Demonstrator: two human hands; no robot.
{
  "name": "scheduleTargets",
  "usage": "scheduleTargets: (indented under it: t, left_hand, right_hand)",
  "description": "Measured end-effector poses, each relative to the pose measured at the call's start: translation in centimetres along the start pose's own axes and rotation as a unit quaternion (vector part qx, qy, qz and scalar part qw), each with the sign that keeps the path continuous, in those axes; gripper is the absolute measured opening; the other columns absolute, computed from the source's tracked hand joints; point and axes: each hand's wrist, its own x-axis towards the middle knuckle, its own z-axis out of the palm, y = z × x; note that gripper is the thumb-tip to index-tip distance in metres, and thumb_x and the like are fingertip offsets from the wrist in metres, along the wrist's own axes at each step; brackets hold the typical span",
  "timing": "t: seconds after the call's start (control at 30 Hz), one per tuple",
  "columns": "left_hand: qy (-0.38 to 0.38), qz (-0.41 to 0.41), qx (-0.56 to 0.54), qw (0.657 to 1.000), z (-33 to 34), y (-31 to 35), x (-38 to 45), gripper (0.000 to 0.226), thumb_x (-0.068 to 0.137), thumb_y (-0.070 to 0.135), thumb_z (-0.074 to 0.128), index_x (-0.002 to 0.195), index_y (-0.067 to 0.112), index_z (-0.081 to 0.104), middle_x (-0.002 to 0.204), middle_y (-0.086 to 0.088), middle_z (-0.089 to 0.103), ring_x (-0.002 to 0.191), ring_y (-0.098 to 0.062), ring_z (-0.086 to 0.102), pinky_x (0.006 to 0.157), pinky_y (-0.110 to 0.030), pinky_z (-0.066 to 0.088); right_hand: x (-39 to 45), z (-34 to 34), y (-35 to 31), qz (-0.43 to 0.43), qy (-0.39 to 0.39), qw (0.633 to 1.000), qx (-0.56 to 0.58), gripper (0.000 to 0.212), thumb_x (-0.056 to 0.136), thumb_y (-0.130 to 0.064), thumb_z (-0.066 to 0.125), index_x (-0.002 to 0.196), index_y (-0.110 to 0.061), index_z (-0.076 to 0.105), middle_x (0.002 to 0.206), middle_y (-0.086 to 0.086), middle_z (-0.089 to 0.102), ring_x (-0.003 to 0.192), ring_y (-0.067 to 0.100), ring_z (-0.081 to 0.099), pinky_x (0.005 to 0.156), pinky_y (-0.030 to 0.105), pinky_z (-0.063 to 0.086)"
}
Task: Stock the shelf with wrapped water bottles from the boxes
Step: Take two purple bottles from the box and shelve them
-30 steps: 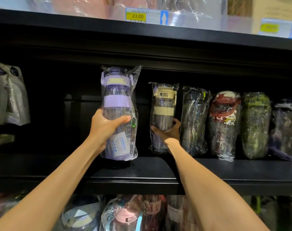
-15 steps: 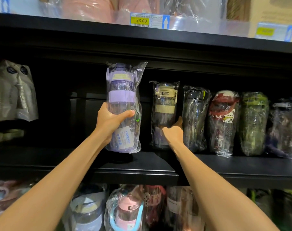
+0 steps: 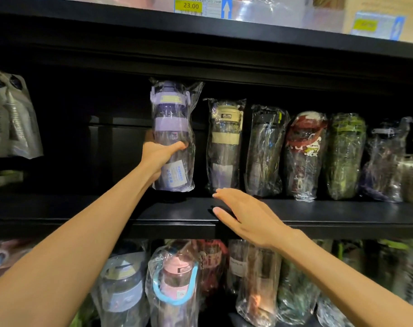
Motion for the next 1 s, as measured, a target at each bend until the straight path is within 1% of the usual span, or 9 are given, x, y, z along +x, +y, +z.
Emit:
scheduleTargets:
  t: [0.07, 0.1, 0.17, 0.27, 0.33, 0.4, 0.53, 0.7, 1.0]
  left_hand:
    - [-0.006, 0.000, -0.003, 1.000, 0.7, -0.7, 0.6, 0.064, 0.061, 0.021, 0.086, 0.116, 0.009, 0.057, 0.105, -0.004, 0.064, 0.087, -0.014, 0.063, 0.065, -0.023, 0.050]
    - [-0.012, 0.013, 0.000, 1.000, 0.9, -1.0, 1.0, 0.076, 0.059, 0.020, 0.087, 0.125, 0.011, 0.050, 0.110, -0.002, 0.062, 0.093, -0.016, 0.062, 0.069, -0.024, 0.050]
    - [-0.027, 0.054, 0.019, 0.998, 1.3, -1.5, 1.4, 0.087, 0.059, 0.014, 0.087, 0.131, 0.015, 0.040, 0.114, 0.000, 0.056, 0.099, -0.016, 0.057, 0.080, -0.028, 0.049]
    - [-0.040, 0.077, 0.061, 0.994, 1.5, -2.3, 2.4, 0.091, 0.058, 0.010, 0.087, 0.134, 0.016, 0.036, 0.121, -0.002, 0.054, 0.105, -0.018, 0.055, 0.088, -0.032, 0.047]
    - [-0.038, 0.073, 0.073, 0.994, 1.5, -3.1, 3.1, 0.092, 0.058, 0.010, 0.087, 0.135, 0.015, 0.036, 0.127, -0.005, 0.054, 0.111, -0.021, 0.054, 0.093, -0.036, 0.046]
    - [-0.033, 0.060, 0.076, 0.995, 1.5, -3.9, 3.8, 0.091, 0.060, 0.012, 0.086, 0.135, 0.014, 0.035, 0.129, -0.006, 0.052, 0.115, -0.022, 0.053, 0.092, -0.036, 0.045]
    - [-0.019, 0.028, 0.069, 0.997, 1.8, -4.9, 5.1, 0.093, 0.059, 0.018, 0.087, 0.136, 0.014, 0.034, 0.131, -0.009, 0.051, 0.118, -0.026, 0.051, 0.100, -0.044, 0.043]
    - [-0.035, 0.017, 0.042, 0.998, 1.7, -5.8, 6.2, 0.095, 0.057, 0.021, 0.088, 0.135, 0.017, 0.034, 0.127, -0.007, 0.052, 0.113, -0.024, 0.053, 0.097, -0.046, 0.045]
    - [-0.076, 0.043, 0.051, 0.995, 3.2, -6.5, 6.6, 0.091, 0.064, 0.014, 0.084, 0.136, 0.014, 0.029, 0.129, -0.008, 0.048, 0.115, -0.024, 0.051, 0.098, -0.044, 0.044]
  right_hand:
    - [-1.0, 0.2, 0.0, -0.023, -0.015, 0.999, -0.036, 0.051, 0.098, -0.048, 0.030, 0.140, -0.020, 0.041, 0.145, -0.005, 0.042, 0.132, 0.013, 0.039, 0.104, 0.029, 0.035]
    - [-1.3, 0.3, 0.1, -0.031, -0.017, 0.998, -0.054, 0.053, 0.097, -0.050, 0.028, 0.137, -0.019, 0.043, 0.143, -0.004, 0.045, 0.129, 0.015, 0.043, 0.101, 0.029, 0.037]
    - [-1.6, 0.6, 0.4, -0.038, -0.022, 0.996, -0.079, 0.055, 0.095, -0.050, 0.024, 0.131, -0.017, 0.048, 0.135, -0.002, 0.051, 0.120, 0.018, 0.049, 0.095, 0.031, 0.042]
    - [-2.0, 1.1, 0.9, -0.044, -0.022, 0.995, -0.088, 0.051, 0.096, -0.048, 0.023, 0.124, -0.016, 0.052, 0.123, 0.000, 0.057, 0.111, 0.021, 0.053, 0.087, 0.036, 0.047]
    - [-2.3, 1.4, 1.2, -0.043, -0.022, 0.996, -0.077, 0.050, 0.097, -0.047, 0.023, 0.128, -0.017, 0.049, 0.124, 0.000, 0.056, 0.110, 0.021, 0.054, 0.087, 0.037, 0.047]
    - [-2.5, 1.6, 1.4, -0.042, -0.026, 0.996, -0.071, 0.054, 0.096, -0.049, 0.021, 0.132, -0.019, 0.046, 0.127, -0.001, 0.054, 0.111, 0.020, 0.054, 0.088, 0.035, 0.047]
    - [-2.4, 1.7, 1.3, -0.044, -0.029, 0.997, -0.061, 0.068, 0.089, -0.056, 0.007, 0.130, -0.019, 0.046, 0.124, -0.002, 0.054, 0.107, 0.019, 0.054, 0.087, 0.034, 0.047]
    - [-2.2, 2.1, 1.4, -0.050, -0.014, 0.997, -0.055, 0.069, 0.090, -0.054, 0.004, 0.121, -0.015, 0.051, 0.116, 0.002, 0.057, 0.103, 0.022, 0.054, 0.084, 0.037, 0.048]
    - [-2.1, 2.2, 1.5, -0.053, -0.012, 0.998, -0.039, 0.066, 0.091, -0.052, 0.007, 0.121, -0.014, 0.051, 0.115, 0.002, 0.056, 0.103, 0.021, 0.052, 0.084, 0.037, 0.047]
